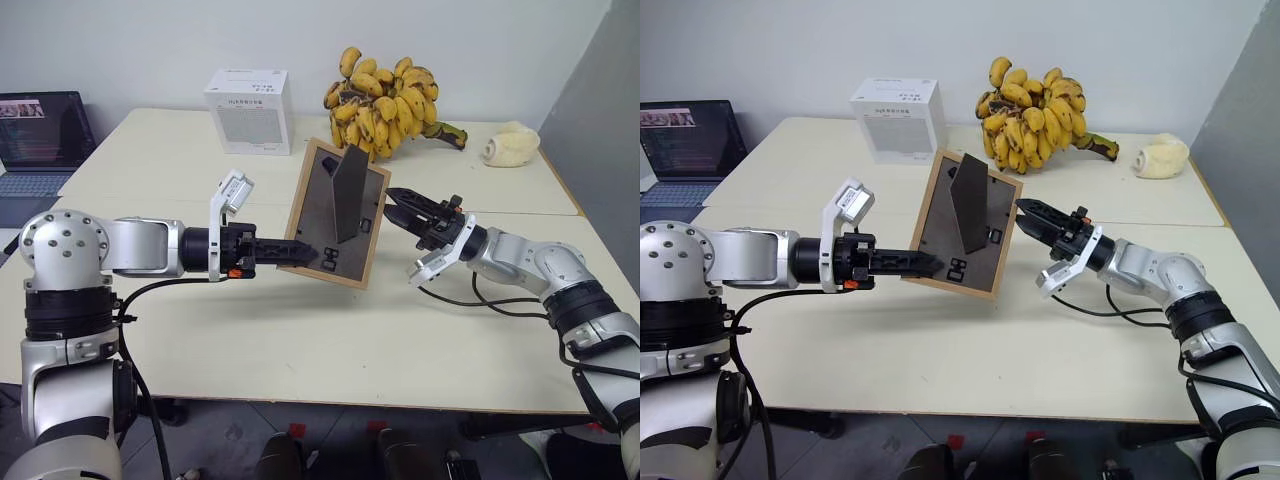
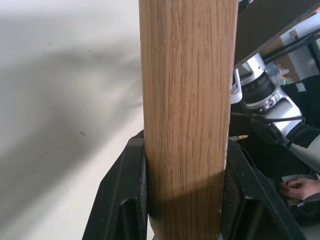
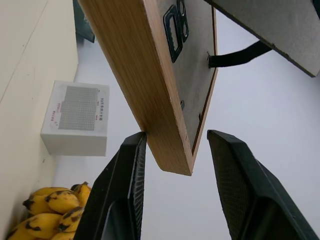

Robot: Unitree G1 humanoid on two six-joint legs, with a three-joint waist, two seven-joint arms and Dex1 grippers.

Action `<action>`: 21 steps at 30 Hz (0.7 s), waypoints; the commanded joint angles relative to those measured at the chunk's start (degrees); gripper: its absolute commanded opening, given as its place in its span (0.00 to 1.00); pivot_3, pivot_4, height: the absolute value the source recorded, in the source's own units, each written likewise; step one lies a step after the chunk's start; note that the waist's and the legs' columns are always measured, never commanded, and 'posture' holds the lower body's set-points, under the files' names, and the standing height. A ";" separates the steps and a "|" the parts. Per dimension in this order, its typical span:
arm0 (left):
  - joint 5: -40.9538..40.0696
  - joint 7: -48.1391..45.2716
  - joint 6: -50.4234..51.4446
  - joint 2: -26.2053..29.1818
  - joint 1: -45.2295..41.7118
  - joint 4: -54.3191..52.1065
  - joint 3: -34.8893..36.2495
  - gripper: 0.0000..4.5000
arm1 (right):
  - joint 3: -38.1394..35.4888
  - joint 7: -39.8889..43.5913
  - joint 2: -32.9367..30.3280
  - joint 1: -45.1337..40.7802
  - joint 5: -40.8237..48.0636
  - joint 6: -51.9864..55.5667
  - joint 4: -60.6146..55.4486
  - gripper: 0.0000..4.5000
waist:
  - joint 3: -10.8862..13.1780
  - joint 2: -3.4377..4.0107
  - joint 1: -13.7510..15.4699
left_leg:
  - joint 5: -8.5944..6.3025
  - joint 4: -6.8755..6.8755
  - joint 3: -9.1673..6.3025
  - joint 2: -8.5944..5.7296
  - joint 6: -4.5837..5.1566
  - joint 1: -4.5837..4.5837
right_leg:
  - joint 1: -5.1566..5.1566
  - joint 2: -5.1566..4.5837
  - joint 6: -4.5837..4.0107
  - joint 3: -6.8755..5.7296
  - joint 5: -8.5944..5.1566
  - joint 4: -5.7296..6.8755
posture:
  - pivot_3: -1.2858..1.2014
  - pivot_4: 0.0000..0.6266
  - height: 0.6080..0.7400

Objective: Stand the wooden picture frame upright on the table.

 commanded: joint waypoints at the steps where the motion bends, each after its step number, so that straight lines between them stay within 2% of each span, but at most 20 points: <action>1: -3.05 -2.91 0.29 0.67 -2.57 0.08 -2.58 0.29 | 1.39 -4.13 1.50 -4.09 -1.32 -0.32 -2.04 0.44 | 0.00 0.00 -0.01 | 0.00 0.00 0.00 0.00 0.00 0.00 | -0.01 0.00 0.00 0.00 0.00 0.00 | 0.52 0.24 1.00; 10: -3.52 -4.97 0.29 2.55 -4.34 1.12 -4.57 0.29 | 5.30 -9.45 1.60 -7.45 -5.00 -0.16 3.77 0.44 | 0.00 0.00 -0.03 | 0.00 0.00 -0.01 -0.02 0.01 0.00 | 0.00 -0.01 0.00 -0.01 0.00 0.00 | 0.52 0.24 1.00; 16: -3.59 -4.44 0.29 2.90 -3.49 0.75 -3.84 0.29 | 5.78 -9.70 -0.01 -6.40 -3.21 -1.43 5.58 0.44 | 0.00 0.00 -0.05 | 0.01 0.00 -0.02 -0.06 0.02 0.00 | 0.00 -0.04 0.00 -0.01 0.00 0.01 | 0.52 0.24 1.00; 18: -3.76 -4.30 0.29 2.98 -3.08 0.56 -3.58 0.29 | 5.35 -9.27 -0.50 -5.62 -1.79 -2.29 5.77 0.48 | 0.00 0.00 -0.06 | 0.01 0.00 -0.02 -0.06 0.02 0.00 | 0.00 -0.04 0.00 0.00 0.00 0.01 | 0.52 0.24 1.00; 21: -3.82 -4.13 0.29 3.02 -2.89 0.61 -3.40 0.29 | 5.62 -9.39 -1.32 -5.06 -2.47 -1.14 4.81 0.63 | 0.00 0.00 -0.07 | 0.01 0.00 -0.02 -0.06 0.03 -0.01 | 0.00 -0.05 0.00 0.00 0.00 0.01 | 0.52 0.24 1.00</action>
